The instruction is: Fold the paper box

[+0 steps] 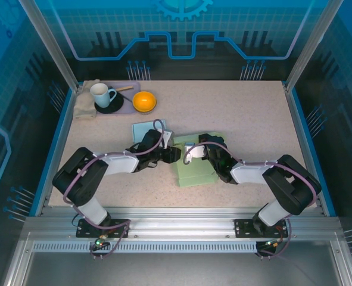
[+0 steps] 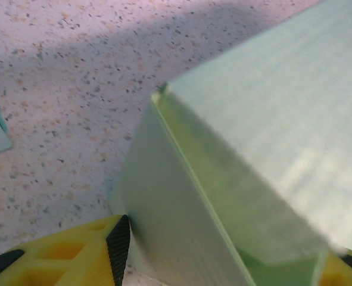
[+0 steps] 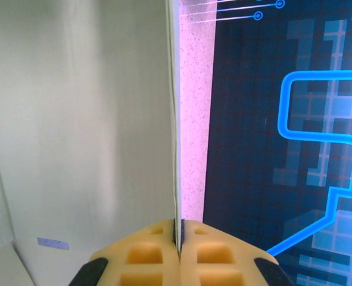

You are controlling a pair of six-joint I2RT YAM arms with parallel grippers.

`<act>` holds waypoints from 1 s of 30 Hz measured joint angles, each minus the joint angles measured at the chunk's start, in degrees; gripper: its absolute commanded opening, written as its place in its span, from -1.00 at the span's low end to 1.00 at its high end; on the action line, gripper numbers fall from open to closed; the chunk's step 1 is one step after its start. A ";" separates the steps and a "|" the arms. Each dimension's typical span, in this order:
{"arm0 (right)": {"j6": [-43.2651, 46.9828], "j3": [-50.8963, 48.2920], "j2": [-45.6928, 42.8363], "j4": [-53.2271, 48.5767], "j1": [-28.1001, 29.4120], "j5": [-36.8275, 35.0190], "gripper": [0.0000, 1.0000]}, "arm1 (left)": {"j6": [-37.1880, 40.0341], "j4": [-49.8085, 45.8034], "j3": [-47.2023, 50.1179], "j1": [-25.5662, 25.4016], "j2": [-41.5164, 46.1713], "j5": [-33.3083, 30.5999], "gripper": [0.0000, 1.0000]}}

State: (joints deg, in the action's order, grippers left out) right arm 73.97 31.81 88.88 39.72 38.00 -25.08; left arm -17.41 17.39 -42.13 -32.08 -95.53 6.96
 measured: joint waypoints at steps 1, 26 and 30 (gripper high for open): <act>0.00 0.00 0.00 -0.04 0.00 0.00 -1.00 | 0.02 -0.07 -0.48 -0.04 -0.50 -0.90 0.00; -1.14 2.05 0.94 -1.36 0.00 3.06 -1.00 | -5.09 -13.75 -12.15 -5.66 -6.47 -31.85 -0.82; -2.14 2.93 1.29 -2.10 0.00 3.52 -1.00 | -9.51 -17.70 -14.82 -6.32 -7.74 -34.99 -0.81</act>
State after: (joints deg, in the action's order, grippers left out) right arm 71.83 34.74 90.17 37.63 38.00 -21.56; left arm -26.92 -0.32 -56.95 -38.39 -103.26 -28.03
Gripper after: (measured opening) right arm 0.043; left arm 0.104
